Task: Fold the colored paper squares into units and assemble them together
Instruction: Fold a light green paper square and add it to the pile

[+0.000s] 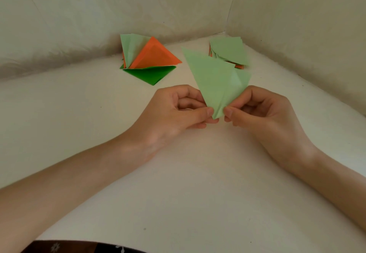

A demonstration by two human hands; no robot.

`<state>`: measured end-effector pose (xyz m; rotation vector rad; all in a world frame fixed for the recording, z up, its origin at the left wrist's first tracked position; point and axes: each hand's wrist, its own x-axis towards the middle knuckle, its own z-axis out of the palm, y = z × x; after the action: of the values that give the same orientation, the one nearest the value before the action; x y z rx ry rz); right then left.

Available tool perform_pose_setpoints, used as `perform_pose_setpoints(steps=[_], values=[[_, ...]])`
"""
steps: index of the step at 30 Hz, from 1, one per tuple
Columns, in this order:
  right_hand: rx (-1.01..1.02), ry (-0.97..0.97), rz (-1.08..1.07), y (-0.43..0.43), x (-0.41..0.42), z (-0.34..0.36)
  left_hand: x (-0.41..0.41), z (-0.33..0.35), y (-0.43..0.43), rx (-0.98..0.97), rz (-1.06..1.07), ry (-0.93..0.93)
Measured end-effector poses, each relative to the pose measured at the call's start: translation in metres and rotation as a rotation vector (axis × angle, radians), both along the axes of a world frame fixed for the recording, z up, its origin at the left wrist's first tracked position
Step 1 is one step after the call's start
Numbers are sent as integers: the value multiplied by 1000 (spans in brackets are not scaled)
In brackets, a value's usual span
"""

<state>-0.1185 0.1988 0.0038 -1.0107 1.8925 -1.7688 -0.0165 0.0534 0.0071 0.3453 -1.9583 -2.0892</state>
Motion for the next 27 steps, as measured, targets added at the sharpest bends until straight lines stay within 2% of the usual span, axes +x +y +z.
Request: perform_pose_setpoints(steps=[15,27], values=[[39,19,-31,-3,1,1,-4,3,5,-82,-60,-115],[-12,-12,29,-3,2,4,-3,4,2,-104,-85,-104]])
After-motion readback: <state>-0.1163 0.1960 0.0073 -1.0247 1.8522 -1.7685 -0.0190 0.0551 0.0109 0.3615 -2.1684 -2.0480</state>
